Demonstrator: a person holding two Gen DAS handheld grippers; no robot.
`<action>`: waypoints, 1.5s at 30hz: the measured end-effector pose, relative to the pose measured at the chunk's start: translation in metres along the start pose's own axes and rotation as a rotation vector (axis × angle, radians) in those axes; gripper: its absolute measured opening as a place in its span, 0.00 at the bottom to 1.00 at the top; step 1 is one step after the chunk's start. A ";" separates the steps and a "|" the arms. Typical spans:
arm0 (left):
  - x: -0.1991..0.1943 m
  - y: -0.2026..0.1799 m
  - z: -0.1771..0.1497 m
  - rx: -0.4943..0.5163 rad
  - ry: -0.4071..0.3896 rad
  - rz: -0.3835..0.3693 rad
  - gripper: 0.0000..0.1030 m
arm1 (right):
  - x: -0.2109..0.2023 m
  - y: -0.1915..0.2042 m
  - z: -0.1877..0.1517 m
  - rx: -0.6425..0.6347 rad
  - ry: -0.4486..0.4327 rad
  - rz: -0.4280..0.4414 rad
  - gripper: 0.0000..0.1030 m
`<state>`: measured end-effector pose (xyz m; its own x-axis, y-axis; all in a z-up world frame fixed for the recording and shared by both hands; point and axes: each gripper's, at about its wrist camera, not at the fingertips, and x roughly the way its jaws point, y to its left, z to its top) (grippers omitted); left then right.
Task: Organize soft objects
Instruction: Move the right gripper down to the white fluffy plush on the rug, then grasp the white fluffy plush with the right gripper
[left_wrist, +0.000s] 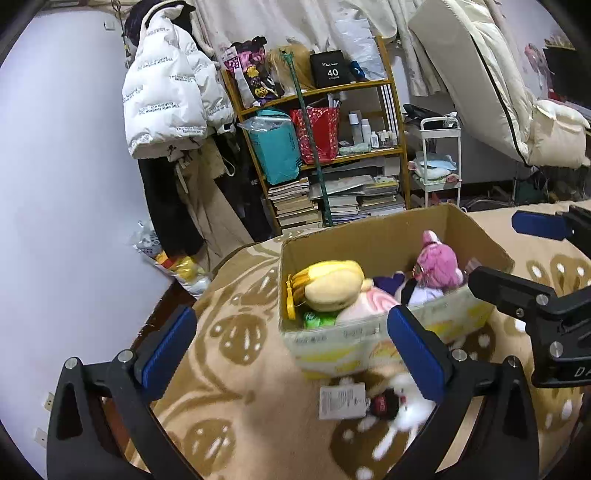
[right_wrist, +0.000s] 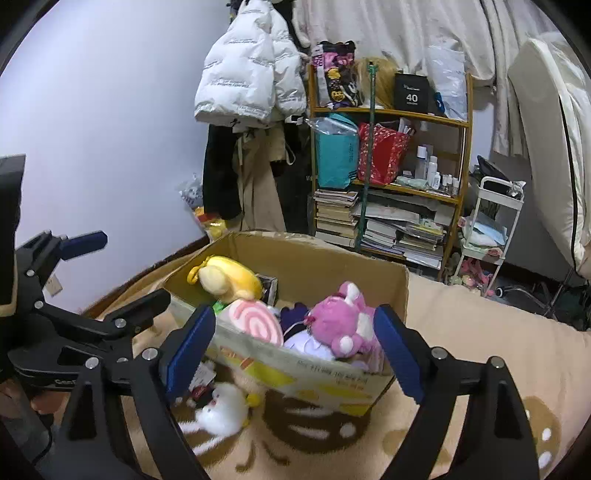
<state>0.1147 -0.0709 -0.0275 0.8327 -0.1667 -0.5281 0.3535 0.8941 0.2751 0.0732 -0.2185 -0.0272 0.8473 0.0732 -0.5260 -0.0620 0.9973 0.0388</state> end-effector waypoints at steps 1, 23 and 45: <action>-0.006 0.001 -0.002 -0.003 0.002 -0.001 0.99 | -0.005 0.003 -0.002 -0.003 -0.001 -0.002 0.96; -0.082 0.043 -0.032 -0.166 -0.003 -0.049 0.99 | -0.049 0.029 -0.038 -0.009 0.040 0.030 1.00; -0.036 0.058 -0.028 -0.230 0.003 -0.082 0.99 | 0.068 0.026 -0.069 0.087 0.231 0.131 0.90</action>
<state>0.0935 -0.0019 -0.0148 0.8039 -0.2415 -0.5436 0.3130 0.9489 0.0413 0.0933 -0.1873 -0.1206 0.6915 0.2097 -0.6913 -0.1094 0.9763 0.1867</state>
